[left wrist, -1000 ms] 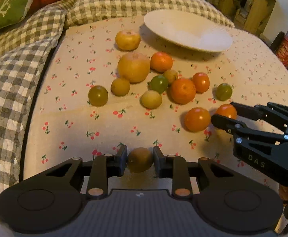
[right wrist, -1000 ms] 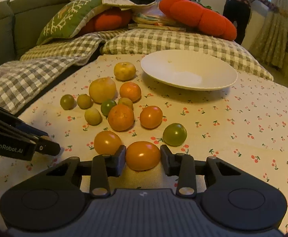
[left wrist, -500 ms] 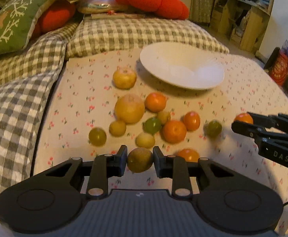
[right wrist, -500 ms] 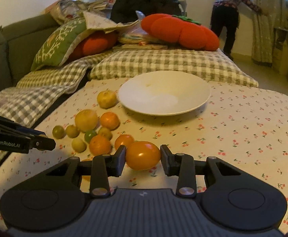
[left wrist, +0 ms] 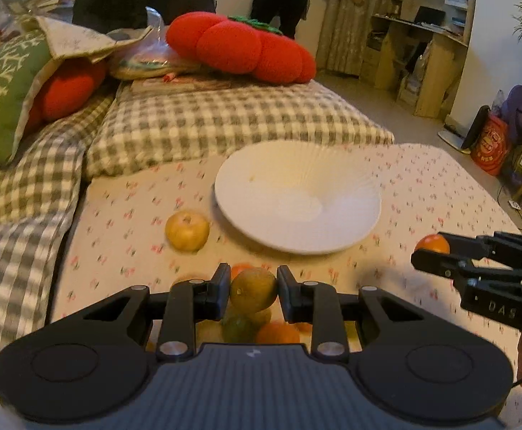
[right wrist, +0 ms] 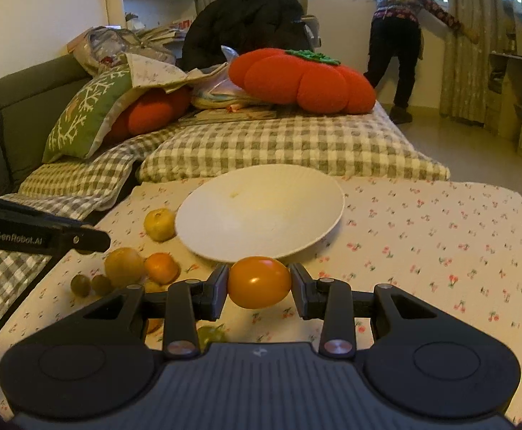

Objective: Organize fruits
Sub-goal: 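Carry both held fruits over the white plate with both tools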

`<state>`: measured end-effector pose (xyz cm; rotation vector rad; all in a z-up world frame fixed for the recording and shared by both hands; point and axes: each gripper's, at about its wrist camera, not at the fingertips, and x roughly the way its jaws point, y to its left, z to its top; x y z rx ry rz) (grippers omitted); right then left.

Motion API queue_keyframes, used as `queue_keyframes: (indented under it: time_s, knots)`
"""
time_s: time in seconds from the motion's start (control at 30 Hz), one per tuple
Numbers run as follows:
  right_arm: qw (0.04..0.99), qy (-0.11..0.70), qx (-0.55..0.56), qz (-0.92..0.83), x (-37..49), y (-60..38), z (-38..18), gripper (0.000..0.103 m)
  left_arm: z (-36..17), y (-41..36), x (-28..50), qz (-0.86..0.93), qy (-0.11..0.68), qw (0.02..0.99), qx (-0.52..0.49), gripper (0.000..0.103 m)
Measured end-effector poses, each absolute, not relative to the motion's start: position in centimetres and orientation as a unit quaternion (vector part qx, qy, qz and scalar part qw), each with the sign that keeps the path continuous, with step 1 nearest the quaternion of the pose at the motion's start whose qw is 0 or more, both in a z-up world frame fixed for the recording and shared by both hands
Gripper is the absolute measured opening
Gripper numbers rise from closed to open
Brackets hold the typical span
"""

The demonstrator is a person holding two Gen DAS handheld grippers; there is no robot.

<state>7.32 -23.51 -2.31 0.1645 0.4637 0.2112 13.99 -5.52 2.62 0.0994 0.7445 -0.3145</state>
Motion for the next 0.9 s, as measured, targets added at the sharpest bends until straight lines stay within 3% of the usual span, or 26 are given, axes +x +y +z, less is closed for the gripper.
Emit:
queue_keyframes:
  time_s: [0.9]
  knots:
    - [0.953, 0.272, 0.038, 0.131, 16.9, -22.1, -4.3, 0.034, -1.5, -10.4, 24.1, -0.143, 0.387, 0.911, 0.023, 0.025]
